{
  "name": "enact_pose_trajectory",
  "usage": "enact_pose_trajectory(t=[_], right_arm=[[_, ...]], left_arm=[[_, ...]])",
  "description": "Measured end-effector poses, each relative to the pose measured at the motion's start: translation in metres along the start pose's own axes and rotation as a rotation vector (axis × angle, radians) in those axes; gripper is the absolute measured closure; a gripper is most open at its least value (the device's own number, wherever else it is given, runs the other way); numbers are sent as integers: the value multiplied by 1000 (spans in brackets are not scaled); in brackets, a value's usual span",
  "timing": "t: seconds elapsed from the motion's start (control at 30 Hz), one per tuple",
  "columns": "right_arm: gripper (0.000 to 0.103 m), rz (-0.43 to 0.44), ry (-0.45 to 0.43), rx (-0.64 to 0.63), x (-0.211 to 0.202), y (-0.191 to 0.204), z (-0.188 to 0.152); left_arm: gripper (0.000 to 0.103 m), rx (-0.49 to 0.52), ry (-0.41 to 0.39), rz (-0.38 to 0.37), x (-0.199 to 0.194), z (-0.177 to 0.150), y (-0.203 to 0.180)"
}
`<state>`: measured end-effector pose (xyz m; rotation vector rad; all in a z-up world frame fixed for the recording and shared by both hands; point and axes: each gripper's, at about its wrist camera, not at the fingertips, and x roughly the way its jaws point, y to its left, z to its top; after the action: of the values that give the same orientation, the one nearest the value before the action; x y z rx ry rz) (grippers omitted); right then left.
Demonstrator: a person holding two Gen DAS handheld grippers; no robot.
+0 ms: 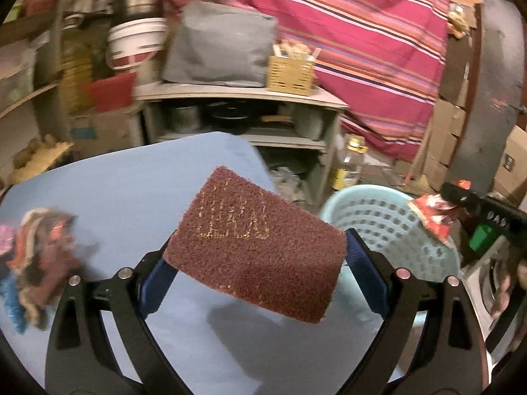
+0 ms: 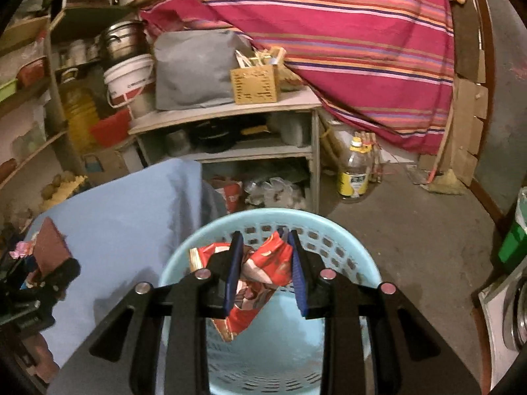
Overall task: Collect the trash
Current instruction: 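Carry both items to the blue basket and open both tools to drop them, then return both tools to the trash pile on the table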
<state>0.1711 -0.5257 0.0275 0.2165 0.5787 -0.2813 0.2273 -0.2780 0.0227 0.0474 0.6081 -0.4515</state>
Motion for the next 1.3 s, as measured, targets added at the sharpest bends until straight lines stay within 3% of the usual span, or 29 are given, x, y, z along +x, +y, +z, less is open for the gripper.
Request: enact_pose_trajectory(t=[0.2, 0.53, 0.73, 0.97, 1.0, 1.07, 1.3], right_arm=[[75, -48, 12, 33, 6, -30, -5], [75, -92, 19, 127, 9, -73, -13], [75, -86, 30, 110, 13, -65, -13], [74, -70, 48, 73, 25, -36, -9], [72, -74, 45, 69, 26, -32, -9], [32, -100, 36, 60, 27, -23, -8], [19, -152, 16, 56, 18, -1, -6]], left_arm=[[11, 27, 26, -73, 35, 4, -53], [7, 53, 68, -149, 67, 15, -96], [5, 48, 54, -147, 63, 22, -91], [5, 26, 22, -55, 43, 21, -49], [5, 18, 20, -41, 40, 20, -41], [5, 3, 9, -14, 30, 20, -23], [5, -34, -38, 82, -15, 17, 43]])
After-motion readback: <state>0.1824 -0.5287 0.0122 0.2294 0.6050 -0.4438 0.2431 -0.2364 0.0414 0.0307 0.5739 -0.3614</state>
